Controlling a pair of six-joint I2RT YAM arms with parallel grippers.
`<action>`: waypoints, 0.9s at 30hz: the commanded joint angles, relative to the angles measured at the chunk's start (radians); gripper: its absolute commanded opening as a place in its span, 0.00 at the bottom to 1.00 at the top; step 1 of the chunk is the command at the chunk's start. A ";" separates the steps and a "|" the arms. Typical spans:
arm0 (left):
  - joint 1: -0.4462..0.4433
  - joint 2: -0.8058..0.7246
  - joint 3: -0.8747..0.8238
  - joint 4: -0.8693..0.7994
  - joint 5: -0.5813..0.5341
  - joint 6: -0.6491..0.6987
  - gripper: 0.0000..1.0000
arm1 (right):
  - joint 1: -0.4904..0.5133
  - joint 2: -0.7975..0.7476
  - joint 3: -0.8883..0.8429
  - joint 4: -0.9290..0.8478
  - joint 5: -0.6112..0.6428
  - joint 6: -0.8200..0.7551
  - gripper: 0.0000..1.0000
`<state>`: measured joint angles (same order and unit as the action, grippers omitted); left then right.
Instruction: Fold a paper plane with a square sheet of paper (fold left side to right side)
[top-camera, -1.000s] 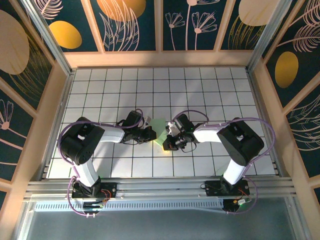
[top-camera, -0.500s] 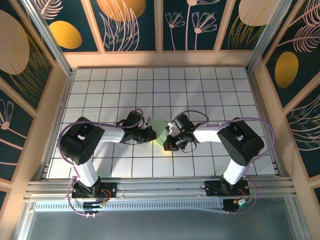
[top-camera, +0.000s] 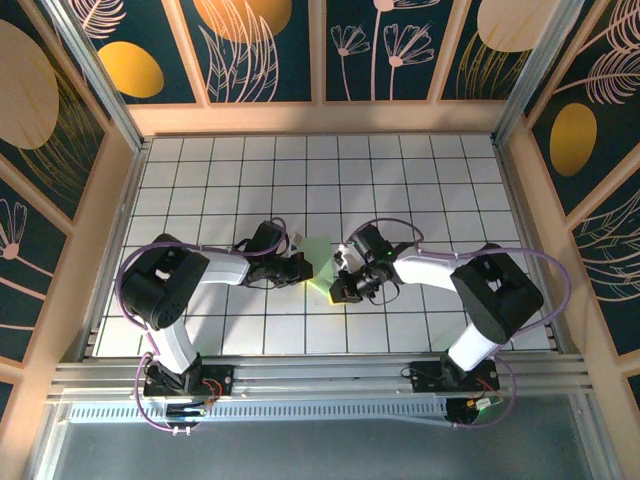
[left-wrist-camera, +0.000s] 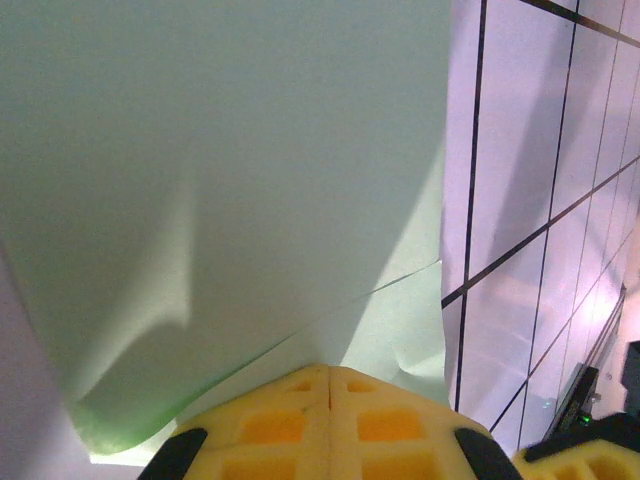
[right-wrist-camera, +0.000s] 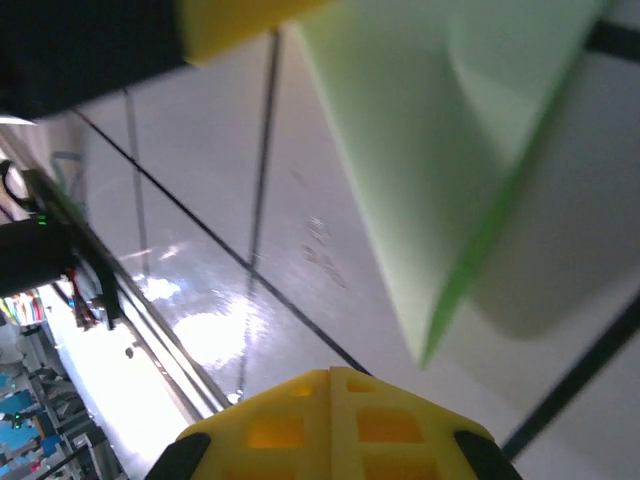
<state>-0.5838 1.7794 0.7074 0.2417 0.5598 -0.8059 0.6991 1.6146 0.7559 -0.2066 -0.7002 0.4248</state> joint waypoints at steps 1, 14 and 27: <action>0.001 0.050 -0.024 -0.117 -0.118 0.018 0.00 | -0.006 -0.002 0.025 0.062 -0.021 0.028 0.00; 0.001 0.041 -0.029 -0.111 -0.112 0.014 0.00 | -0.003 0.127 0.046 0.128 0.102 0.062 0.00; 0.001 -0.055 -0.017 -0.102 -0.136 0.028 0.06 | -0.003 0.170 0.012 0.015 0.192 0.065 0.00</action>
<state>-0.5915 1.7576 0.7067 0.2203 0.5205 -0.8040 0.6994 1.7378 0.7815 -0.0864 -0.6109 0.4812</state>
